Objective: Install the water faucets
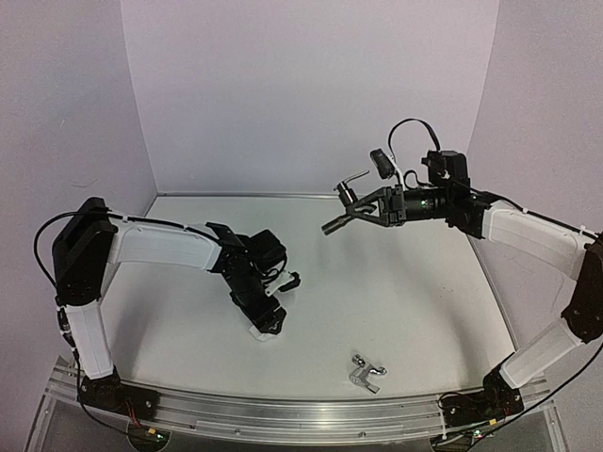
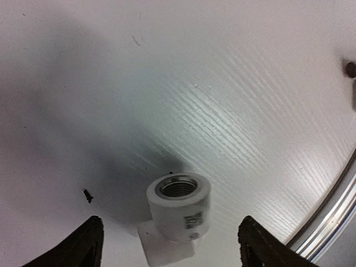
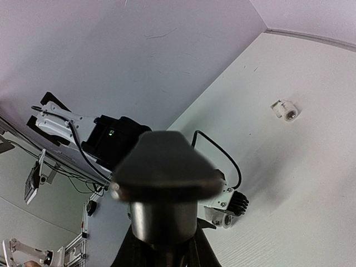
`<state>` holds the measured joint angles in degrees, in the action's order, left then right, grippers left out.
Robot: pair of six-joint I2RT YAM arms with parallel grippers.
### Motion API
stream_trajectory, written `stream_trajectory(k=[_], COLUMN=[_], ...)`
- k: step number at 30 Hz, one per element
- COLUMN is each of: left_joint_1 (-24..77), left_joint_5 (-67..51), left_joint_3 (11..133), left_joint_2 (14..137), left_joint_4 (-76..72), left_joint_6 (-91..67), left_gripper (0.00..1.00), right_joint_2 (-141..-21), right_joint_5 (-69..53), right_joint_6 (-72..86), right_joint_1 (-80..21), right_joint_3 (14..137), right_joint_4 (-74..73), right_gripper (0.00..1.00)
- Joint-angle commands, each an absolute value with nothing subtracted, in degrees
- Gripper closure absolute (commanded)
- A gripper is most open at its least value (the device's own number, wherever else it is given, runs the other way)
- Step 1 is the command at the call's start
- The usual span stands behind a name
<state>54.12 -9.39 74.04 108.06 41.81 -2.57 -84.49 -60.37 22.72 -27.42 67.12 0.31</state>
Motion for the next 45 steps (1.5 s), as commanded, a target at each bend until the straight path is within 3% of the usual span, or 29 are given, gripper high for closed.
stream_trajectory(k=[1,5,9,26,29,37,39,41,43,45], left_joint_1=[52.9,52.4,52.1,52.1,52.1,52.1,52.1,52.1,52.1,52.1], left_joint_5=[-12.7,-17.5,-23.2,-35.4,-36.6,-38.3,-38.9,-39.0,-39.6,-40.8], left_joint_3=[70.4,64.4,63.4,63.0,63.0,63.5,63.3,62.7,62.1,61.8], left_joint_2=[92.4,77.3,72.9,77.0,77.6,77.7,77.2,76.3,75.2,74.1], left_joint_4=[31.9,18.8,11.0,-5.2,-6.8,-6.5,-5.7,-4.5,-3.0,-0.9], left_joint_6=[-5.6,-10.4,-15.0,-21.3,-21.6,-20.1,-19.5,-18.8,-17.9,-16.3], left_gripper=[0.10,0.02,0.02,0.26,0.36,0.80,0.91,0.99,1.00,1.00], right_joint_2=[-83.0,-83.7,-84.6,-87.7,-87.9,-88.0,-87.8,-87.5,-87.3,-87.1], right_joint_5=[-61.6,-62.9,-64.7,-68.5,-68.7,-70.6,-71.4,-72.1,-72.5,-72.8], right_joint_6=[22.4,23.8,25.6,30.3,30.4,30.6,30.7,30.9,31.0,31.3], right_joint_1=[-27.5,-27.7,-29.5,-38.0,-38.5,-38.8,-38.8,-38.8,-38.5,-38.1], right_joint_3=[71.9,72.2,72.2,74.8,74.5,74.0,73.6,73.0,72.5,72.1], right_joint_4=[4.0,6.1,9.3,14.1,14.4,14.7,14.6,14.6,14.5,14.5], right_gripper=[1.00,1.00,1.00,1.00,1.00,1.00,0.85,0.60,0.40,0.28])
